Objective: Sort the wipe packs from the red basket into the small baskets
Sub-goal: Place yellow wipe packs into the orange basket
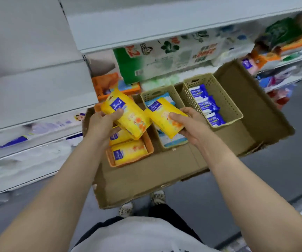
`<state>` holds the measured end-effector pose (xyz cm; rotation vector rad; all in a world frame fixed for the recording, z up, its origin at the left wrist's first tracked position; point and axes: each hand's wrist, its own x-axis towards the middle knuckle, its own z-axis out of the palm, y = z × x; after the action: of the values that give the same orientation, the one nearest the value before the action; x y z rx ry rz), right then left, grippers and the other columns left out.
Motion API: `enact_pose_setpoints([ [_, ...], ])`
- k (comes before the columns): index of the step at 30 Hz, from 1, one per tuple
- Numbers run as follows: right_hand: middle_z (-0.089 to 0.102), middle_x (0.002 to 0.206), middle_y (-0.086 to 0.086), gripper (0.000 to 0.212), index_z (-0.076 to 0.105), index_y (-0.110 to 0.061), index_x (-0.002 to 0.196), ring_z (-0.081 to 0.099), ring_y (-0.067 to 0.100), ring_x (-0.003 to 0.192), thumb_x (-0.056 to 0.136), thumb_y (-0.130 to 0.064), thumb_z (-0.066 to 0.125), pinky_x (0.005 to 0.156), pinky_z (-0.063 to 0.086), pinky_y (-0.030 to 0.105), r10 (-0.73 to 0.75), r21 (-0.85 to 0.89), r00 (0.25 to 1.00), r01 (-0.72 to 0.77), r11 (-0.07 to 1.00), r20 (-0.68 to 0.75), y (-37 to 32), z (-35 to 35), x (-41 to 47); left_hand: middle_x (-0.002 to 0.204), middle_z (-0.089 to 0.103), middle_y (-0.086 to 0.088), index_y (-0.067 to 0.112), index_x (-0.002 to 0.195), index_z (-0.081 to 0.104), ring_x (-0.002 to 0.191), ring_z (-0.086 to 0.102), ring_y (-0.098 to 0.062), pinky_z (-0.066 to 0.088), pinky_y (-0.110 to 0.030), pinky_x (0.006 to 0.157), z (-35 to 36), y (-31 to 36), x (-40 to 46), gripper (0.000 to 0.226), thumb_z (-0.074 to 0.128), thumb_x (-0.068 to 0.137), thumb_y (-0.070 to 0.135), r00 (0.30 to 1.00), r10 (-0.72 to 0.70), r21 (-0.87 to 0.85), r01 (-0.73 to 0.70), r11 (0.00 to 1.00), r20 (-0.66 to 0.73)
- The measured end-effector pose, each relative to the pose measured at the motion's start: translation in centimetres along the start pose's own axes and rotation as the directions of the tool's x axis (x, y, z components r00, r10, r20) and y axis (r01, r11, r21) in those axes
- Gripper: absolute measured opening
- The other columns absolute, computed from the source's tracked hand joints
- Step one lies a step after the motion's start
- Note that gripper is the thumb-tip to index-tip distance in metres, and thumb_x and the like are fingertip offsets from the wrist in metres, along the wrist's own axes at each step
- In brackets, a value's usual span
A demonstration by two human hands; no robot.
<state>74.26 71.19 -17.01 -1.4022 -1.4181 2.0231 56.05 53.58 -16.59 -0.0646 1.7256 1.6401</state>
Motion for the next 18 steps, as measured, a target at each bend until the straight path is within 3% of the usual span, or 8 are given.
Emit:
enact_pose_setpoints([
  [3,0.069,0.103,0.005,0.042,0.061,-0.018,0.108,0.070,0.022,0.085,0.074,-0.011,0.084,0.073,0.058,0.039,-0.015,-0.207,0.997,0.030,0.978,0.075,-1.7,1.9,4.5,0.094,0.077,-0.001,0.011,0.111,0.066,0.082,0.074,-0.012,0.059,-0.030,0.060,-1.3,0.2,0.3,0.029,0.074,0.083,0.010,0.992,-0.026,-0.143,0.008,0.990,-0.122],
  [5,0.069,0.108,0.006,0.050,0.062,-0.014,0.117,0.069,0.021,0.090,0.073,-0.012,0.085,0.071,0.056,0.032,-0.002,-0.349,0.990,0.051,0.936,0.140,-2.5,3.9,6.9,0.092,0.077,-0.002,0.011,0.107,0.066,0.078,0.074,-0.013,0.058,-0.027,0.059,-2.9,-0.2,0.3,0.026,0.075,0.083,0.011,0.979,-0.050,-0.180,0.014,0.984,-0.198],
  [7,0.069,0.108,0.005,0.048,0.063,-0.015,0.115,0.068,0.014,0.082,0.073,-0.012,0.085,0.062,0.054,0.025,0.027,-0.429,0.978,0.066,0.901,0.206,-2.9,6.1,8.9,0.093,0.076,-0.002,0.013,0.109,0.066,0.080,0.074,-0.015,0.058,-0.026,0.061,-5.0,-1.0,0.2,0.027,0.075,0.083,0.012,0.965,-0.074,-0.213,0.019,0.977,-0.252],
  [10,0.070,0.112,0.006,0.046,0.065,-0.017,0.114,0.069,0.018,0.085,0.073,-0.013,0.085,0.067,0.057,0.031,0.088,-0.544,0.961,0.072,0.836,0.262,-2.8,9.1,11.0,0.093,0.076,-0.002,0.015,0.109,0.065,0.084,0.072,-0.019,0.059,-0.028,0.064,-7.9,-2.9,0.1,0.026,0.073,0.085,0.011,0.942,-0.129,-0.298,0.033,0.954,-0.310],
  [12,0.069,0.113,0.006,0.048,0.066,-0.015,0.116,0.069,0.020,0.090,0.072,-0.013,0.086,0.074,0.058,0.033,0.124,-0.657,0.944,0.115,0.745,0.306,-2.1,10.6,11.9,0.092,0.076,-0.002,0.015,0.107,0.065,0.088,0.072,-0.021,0.060,-0.030,0.067,-9.2,-3.8,0.3,0.024,0.072,0.085,0.010,0.927,-0.169,-0.354,0.043,0.934,-0.334],
  [15,0.062,0.117,0.002,0.053,0.065,-0.018,0.120,0.061,0.011,0.087,0.071,-0.017,0.087,0.060,0.048,0.020,0.276,-0.810,0.892,0.149,0.567,0.357,-0.4,12.1,12.0,0.098,0.075,-0.005,0.012,0.114,0.063,0.093,0.071,-0.024,0.060,-0.032,0.073,-10.4,-4.5,1.4,0.030,0.072,0.085,0.008,0.919,-0.205,-0.405,0.054,0.913,-0.338],
  [18,0.057,0.130,0.001,0.057,0.063,-0.021,0.125,0.057,0.013,0.100,0.072,-0.021,0.086,0.075,0.047,0.022,0.414,-0.891,0.836,0.178,0.417,0.360,2.9,12.6,11.2,0.106,0.073,-0.009,0.008,0.124,0.059,0.097,0.071,-0.026,0.059,-0.035,0.078,-11.2,-4.6,2.7,0.042,0.073,0.084,0.007,0.922,-0.202,-0.420,0.048,0.906,-0.331],
])
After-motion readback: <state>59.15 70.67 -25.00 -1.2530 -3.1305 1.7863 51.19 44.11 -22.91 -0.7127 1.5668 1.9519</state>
